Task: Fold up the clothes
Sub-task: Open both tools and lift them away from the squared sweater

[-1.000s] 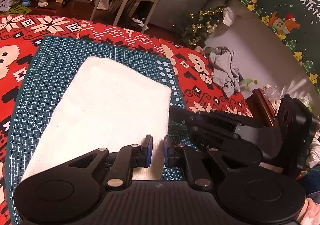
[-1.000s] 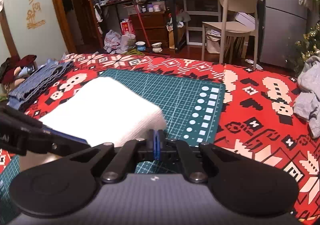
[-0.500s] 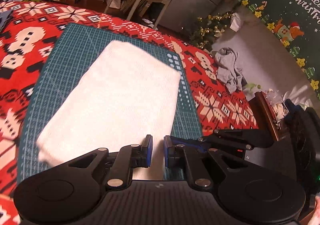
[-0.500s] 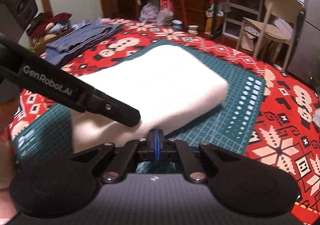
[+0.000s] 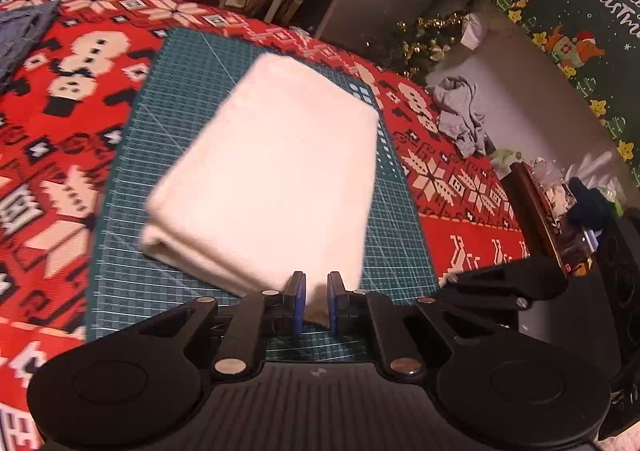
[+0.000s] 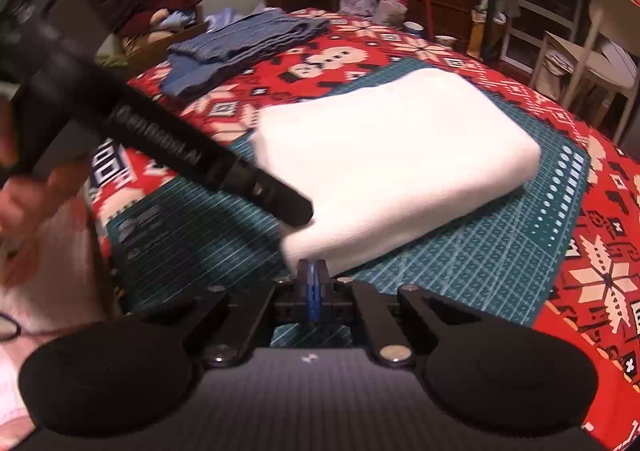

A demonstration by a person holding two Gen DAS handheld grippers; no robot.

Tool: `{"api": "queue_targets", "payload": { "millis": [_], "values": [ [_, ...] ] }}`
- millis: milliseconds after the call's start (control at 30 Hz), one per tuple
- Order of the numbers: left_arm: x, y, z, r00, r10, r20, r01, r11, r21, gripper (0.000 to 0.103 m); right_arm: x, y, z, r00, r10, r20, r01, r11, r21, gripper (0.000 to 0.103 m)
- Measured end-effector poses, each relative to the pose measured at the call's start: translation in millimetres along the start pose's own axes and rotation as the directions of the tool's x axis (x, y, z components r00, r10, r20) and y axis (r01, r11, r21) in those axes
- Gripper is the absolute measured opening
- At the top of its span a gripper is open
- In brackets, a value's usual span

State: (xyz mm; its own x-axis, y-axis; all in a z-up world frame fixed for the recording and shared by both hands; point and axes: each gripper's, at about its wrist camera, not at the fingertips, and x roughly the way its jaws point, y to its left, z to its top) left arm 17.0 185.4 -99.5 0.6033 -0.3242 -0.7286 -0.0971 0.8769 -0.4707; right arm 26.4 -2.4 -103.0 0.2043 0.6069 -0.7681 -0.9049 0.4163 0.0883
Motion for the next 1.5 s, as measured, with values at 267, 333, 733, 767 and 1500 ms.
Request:
{"api": "queue_targets", "payload": {
  "millis": [267, 333, 733, 767, 1500],
  "values": [
    [-39, 45, 23, 0.988, -0.038, 0.147, 0.045, 0.998, -0.044, 0.038, -19, -8, 5, 0.997, -0.068, 0.035, 0.062, 0.987, 0.151, 0.008],
    [-35, 53, 32, 0.987, -0.031, 0.155, 0.037, 0.999, -0.037, 0.040, -20, -14, 7, 0.996, -0.080, 0.049, 0.068, 0.976, 0.206, 0.017],
    [9, 82, 41, 0.998, -0.045, 0.047, 0.049, 0.996, -0.079, 0.039, -12, -43, 7, 0.989, -0.141, 0.045, 0.117, 0.933, 0.340, 0.022],
    [10, 83, 40, 0.998, -0.044, 0.042, 0.047, 0.995, -0.089, 0.039, -12, -45, 7, 0.988, -0.148, 0.043, 0.124, 0.928, 0.351, 0.022],
    [-21, 14, -4, 0.986, 0.100, 0.132, -0.103, 0.995, 0.015, 0.048, -38, -52, 8, 0.925, -0.371, 0.087, 0.284, 0.823, 0.492, 0.053]
  ]
}}
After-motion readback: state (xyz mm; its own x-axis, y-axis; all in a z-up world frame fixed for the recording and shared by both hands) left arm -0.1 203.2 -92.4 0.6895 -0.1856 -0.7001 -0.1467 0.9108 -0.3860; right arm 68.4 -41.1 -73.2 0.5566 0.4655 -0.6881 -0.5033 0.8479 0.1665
